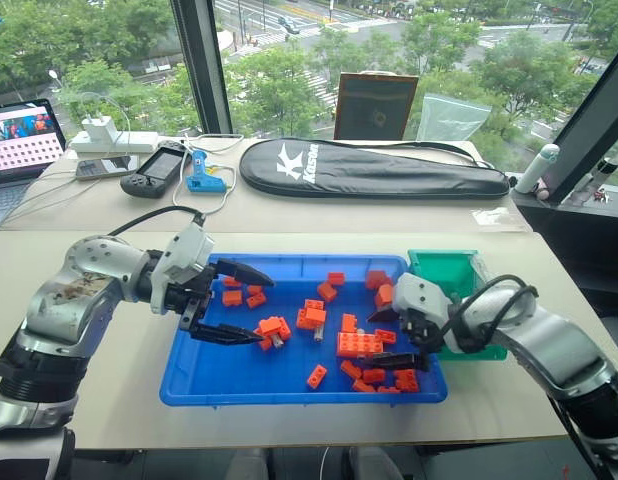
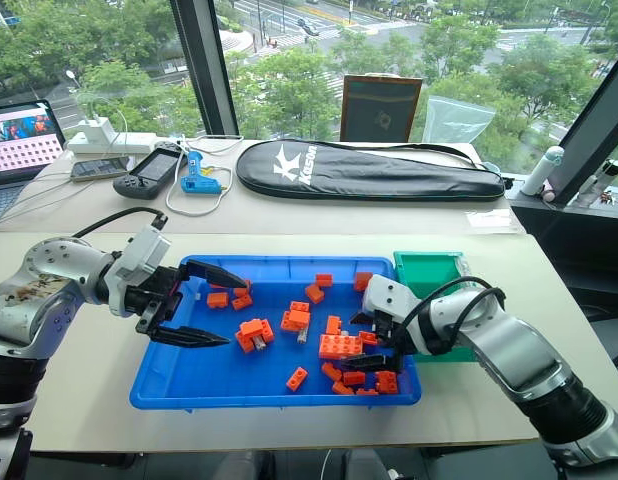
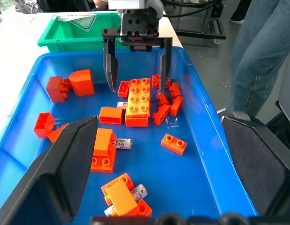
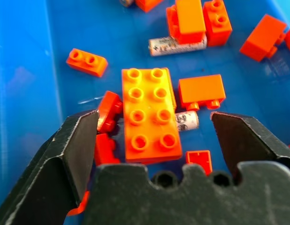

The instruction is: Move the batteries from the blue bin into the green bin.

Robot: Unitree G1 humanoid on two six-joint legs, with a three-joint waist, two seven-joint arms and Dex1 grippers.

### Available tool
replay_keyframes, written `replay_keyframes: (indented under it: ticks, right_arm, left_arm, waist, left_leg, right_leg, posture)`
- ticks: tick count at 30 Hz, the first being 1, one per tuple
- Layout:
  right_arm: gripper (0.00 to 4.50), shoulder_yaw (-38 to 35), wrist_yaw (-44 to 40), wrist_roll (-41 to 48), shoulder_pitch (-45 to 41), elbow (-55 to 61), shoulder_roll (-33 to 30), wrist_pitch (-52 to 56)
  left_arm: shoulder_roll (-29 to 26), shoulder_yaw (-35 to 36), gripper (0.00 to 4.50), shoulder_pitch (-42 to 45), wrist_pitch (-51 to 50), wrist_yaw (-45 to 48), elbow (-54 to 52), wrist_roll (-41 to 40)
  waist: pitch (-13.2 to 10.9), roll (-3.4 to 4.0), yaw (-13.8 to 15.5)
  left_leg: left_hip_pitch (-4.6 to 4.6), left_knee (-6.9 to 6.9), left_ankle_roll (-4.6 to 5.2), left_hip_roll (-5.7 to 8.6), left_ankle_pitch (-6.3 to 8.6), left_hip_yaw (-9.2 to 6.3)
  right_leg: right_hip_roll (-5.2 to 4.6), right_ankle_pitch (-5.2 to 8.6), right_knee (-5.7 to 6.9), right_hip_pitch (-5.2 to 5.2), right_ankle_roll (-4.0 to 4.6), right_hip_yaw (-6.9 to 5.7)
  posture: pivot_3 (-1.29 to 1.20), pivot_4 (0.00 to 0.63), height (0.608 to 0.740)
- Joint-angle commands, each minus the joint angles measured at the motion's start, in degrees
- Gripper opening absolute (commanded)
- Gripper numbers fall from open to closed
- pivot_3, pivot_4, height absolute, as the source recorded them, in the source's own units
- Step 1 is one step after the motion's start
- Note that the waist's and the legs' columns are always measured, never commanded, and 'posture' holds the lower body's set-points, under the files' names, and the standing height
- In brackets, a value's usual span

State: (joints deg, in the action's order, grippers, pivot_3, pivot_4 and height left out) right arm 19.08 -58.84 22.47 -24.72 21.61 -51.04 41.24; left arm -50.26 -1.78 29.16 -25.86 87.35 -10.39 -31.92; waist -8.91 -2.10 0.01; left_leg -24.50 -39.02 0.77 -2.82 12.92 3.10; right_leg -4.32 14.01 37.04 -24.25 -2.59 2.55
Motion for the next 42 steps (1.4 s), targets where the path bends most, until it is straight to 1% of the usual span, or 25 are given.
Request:
replay_keyframes:
  ticks: [1,5,9,11,12,15,18,21,23,25,26,31,32,38,40,42]
  right_arm:
    - [2.69,-1.9,-0.9,-0.1,-1.0,0.9,0.1,-0.5]
    - [1.41,-4.9,-1.7,1.4,-1.5,1.4,-0.7,0.0]
    - [1.41,-8.9,-2.0,3.6,-4.5,-0.1,-0.3,1.3]
    - [1.41,-10.2,-0.9,3.1,-6.8,-2.6,0.6,1.1]
    - [1.41,-10.4,0.6,1.5,-8.0,-4.9,1.5,-0.1]
    - [1.41,-7.3,2.3,-4.8,-10.5,-11.6,2.2,-4.4]
    - [1.41,-6.5,5.2,-6.5,-13.0,-16.8,7.0,-4.4]
    - [1.41,-4.2,6.5,-11.6,-14.3,-21.2,8.6,-8.2]
    - [1.41,-3.7,6.8,-13.4,-14.7,-22.8,9.1,-10.1]
    - [2.42,-5.0,4.8,-11.6,-14.7,-21.2,9.1,-9.1]
    - [2.58,-5.5,3.5,-10.8,-14.3,-20.2,8.6,-9.1]
    - [4.31,-6.8,1.9,-10.9,-13.4,-17.7,7.5,-9.8]
    - [4.47,-7.4,0.9,-10.0,-13.0,-15.6,6.7,-8.9]
    - [4.47,-7.6,-7.9,-1.5,-9.0,-0.6,-0.8,0.8]
    - [4.47,-6.1,-8.3,-0.7,-7.5,2.6,-2.8,4.7]
    - [4.47,-3.8,-7.7,-2.3,-6.2,3.5,-4.2,6.2]
  left_arm:
    - [-1.4,-0.6,4.5,-0.4,2.3,1.7,-1.0,0.9]
    - [-1.2,-0.9,4.5,0.1,2.5,1.9,-0.3,1.0]
    - [-0.9,-1.1,4.5,0.7,2.5,1.9,0.4,1.2]
    - [-0.7,-1.3,4.5,1.0,2.6,1.8,0.7,1.3]
    - [-0.6,-1.5,4.5,0.9,2.8,1.8,0.7,1.5]
    - [-1.3,-2.5,4.5,0.1,4.4,3.0,0.6,2.8]
    - [-0.5,-2.6,4.5,0.6,5.3,2.1,1.7,3.8]
    - [0.3,-2.9,4.5,0.8,6.2,0.9,2.1,4.6]
    - [0.3,-3.0,4.5,0.5,6.2,1.0,1.9,4.7]
    - [0.1,-3.0,4.5,-0.2,6.1,0.8,1.5,4.7]
    - [0.1,-3.0,4.5,-0.3,6.1,0.8,1.4,4.7]
    - [0.3,-3.2,4.5,-0.1,6.4,0.8,1.8,4.7]
    - [0.6,-3.2,4.5,0.2,6.3,0.8,1.9,4.5]
    - [2.4,-3.9,4.5,2.6,6.4,1.5,3.6,4.1]
    - [3.1,-4.5,4.5,3.5,6.9,1.8,4.5,4.6]
    - [3.7,-4.7,4.5,3.9,8.2,1.7,5.2,5.4]
  waist:
    - [0.0,0.0,0.0]
    - [0.0,0.0,0.1]
    - [0.0,0.0,0.1]
    - [0.0,0.0,0.0]
    - [0.0,0.0,0.0]
    - [0.0,0.0,-0.1]
    - [0.0,0.0,-0.2]
    - [0.0,0.01,-0.2]
    - [0.0,0.01,-0.3]
    - [0.0,0.01,-0.2]
    - [0.0,0.01,-0.1]
    - [0.0,0.02,-0.2]
    - [0.0,0.02,-0.2]
    - [0.0,0.04,0.1]
    - [0.0,0.03,0.1]
    - [0.0,0.03,0.1]
  left_leg:
    - [0.0,0.0,0.0,0.0,0.0,0.0]
    - [0.0,0.0,0.0,0.0,0.0,0.0]
    - [0.0,-0.01,0.0,0.0,0.0,0.0]
    - [0.05,-0.01,0.0,0.0,0.0,0.0]
    - [0.06,0.0,0.0,-0.01,0.0,0.0]
    - [0.1,0.0,0.0,-0.01,0.0,0.02]
    - [0.09,0.01,0.0,-0.01,0.0,0.04]
    - [0.06,0.02,0.0,-0.01,0.0,0.04]
    - [0.04,0.02,0.0,0.0,0.0,0.04]
    - [0.04,0.02,0.0,0.0,0.0,0.05]
    - [0.04,0.02,0.0,0.0,0.0,0.05]
    - [0.05,0.02,0.0,0.0,0.0,0.04]
    - [0.05,0.02,0.0,-0.01,0.0,0.05]
    - [0.04,0.02,0.0,-0.01,0.0,0.02]
    - [0.06,0.02,0.0,-0.01,0.0,0.01]
    - [0.1,0.01,0.0,-0.01,0.0,0.02]
  right_leg:
    - [0.0,0.0,0.0,0.0,0.0,0.0]
    - [-0.01,0.0,0.0,0.01,0.0,0.0]
    - [0.0,0.0,0.01,0.01,0.0,0.0]
    - [0.0,0.0,0.01,0.02,0.0,0.0]
    - [0.02,0.0,0.01,0.04,0.0,0.0]
    - [0.02,0.0,0.02,0.06,0.01,0.01]
    - [0.02,0.0,0.02,0.05,0.01,0.01]
    - [0.03,0.0,0.04,0.0,0.01,0.03]
    - [0.02,0.0,0.03,0.0,0.01,0.03]
    - [0.01,0.0,0.02,0.02,0.01,0.02]
    - [0.0,0.0,0.02,0.01,0.01,0.02]
    - [0.0,0.0,0.03,0.01,0.01,0.02]
    - [0.01,0.0,0.03,0.01,0.01,0.02]
    - [0.01,0.0,0.04,0.01,0.01,0.0]
    - [0.0,0.0,0.03,0.03,0.01,-0.01]
    - [0.0,0.0,0.04,0.07,0.01,0.0]
  posture:
    - [0.0,0.15,0.734]
    - [0.0,0.15,0.734]
    - [0.0,0.15,0.734]
    - [0.0,0.15,0.734]
    - [0.0,0.15,0.734]
    - [0.0,0.15,0.734]
    - [0.0,0.15,0.734]
    - [0.0,0.15,0.734]
    - [0.0,0.15,0.734]
    - [0.0,0.15,0.734]
    - [0.0,0.15,0.734]
    - [0.0,0.15,0.734]
    - [0.0,0.15,0.734]
    - [0.0,0.15,0.734]
    - [0.0,0.15,0.734]
    - [0.0,0.15,0.734]
